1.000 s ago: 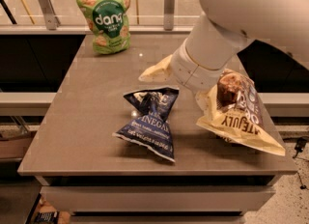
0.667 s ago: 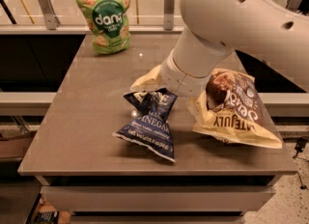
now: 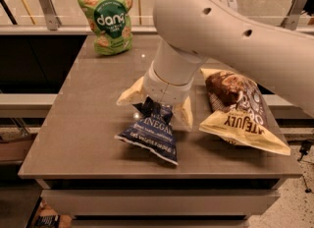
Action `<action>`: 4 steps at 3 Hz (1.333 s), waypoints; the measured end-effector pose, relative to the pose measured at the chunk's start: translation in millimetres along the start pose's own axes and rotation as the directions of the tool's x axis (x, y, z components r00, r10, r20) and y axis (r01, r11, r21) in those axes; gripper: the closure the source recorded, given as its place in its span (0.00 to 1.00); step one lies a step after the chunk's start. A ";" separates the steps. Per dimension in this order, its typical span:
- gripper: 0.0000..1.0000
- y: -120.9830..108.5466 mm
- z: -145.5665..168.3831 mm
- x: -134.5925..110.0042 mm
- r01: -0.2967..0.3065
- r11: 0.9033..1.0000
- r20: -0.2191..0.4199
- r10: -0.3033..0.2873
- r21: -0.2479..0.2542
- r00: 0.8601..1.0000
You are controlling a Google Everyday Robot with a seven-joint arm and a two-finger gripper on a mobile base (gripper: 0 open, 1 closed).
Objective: Move blue chip bag near green rice chip bag
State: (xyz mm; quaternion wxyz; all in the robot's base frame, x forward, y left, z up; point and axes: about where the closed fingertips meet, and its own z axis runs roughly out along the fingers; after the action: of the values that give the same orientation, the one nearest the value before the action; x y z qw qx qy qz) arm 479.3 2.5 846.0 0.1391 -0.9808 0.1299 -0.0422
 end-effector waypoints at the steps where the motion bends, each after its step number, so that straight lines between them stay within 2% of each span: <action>1: 0.18 -0.2 -0.4 -0.8 0.001 1.000 -0.001 -0.001 0.000 1.000; 4: 0.87 -0.8 -1.5 -3.0 0.005 1.000 -0.005 -0.005 -0.002 1.000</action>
Offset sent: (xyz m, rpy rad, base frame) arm -0.0007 0.0004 0.0003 -0.0009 -0.0010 0.0011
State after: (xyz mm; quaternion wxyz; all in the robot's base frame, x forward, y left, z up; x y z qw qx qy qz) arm 476.4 3.6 847.5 0.1375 -0.9812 0.1276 -0.0446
